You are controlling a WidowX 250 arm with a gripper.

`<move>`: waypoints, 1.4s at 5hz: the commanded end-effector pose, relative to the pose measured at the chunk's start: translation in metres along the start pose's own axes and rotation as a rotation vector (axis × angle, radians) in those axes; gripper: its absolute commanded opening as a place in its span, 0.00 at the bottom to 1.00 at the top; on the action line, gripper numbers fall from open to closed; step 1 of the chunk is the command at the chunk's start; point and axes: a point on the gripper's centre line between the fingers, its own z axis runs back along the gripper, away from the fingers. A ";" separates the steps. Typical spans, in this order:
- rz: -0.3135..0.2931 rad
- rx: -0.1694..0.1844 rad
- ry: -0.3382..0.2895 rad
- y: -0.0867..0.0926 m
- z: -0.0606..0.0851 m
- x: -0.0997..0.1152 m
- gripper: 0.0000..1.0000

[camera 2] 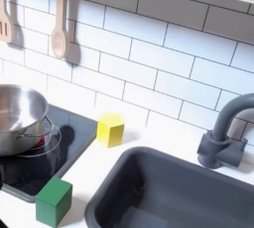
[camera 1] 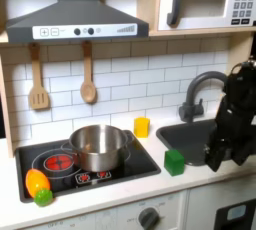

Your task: Push button

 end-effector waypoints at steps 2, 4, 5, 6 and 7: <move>0.083 0.033 -0.096 0.027 -0.011 0.040 0.00; 0.100 0.029 -0.226 0.040 -0.003 0.072 0.00; 0.113 0.034 -0.327 0.051 0.006 0.098 0.00; 0.117 0.043 -0.391 0.058 0.013 0.118 0.00; 0.097 0.040 -0.458 0.059 0.019 0.136 0.00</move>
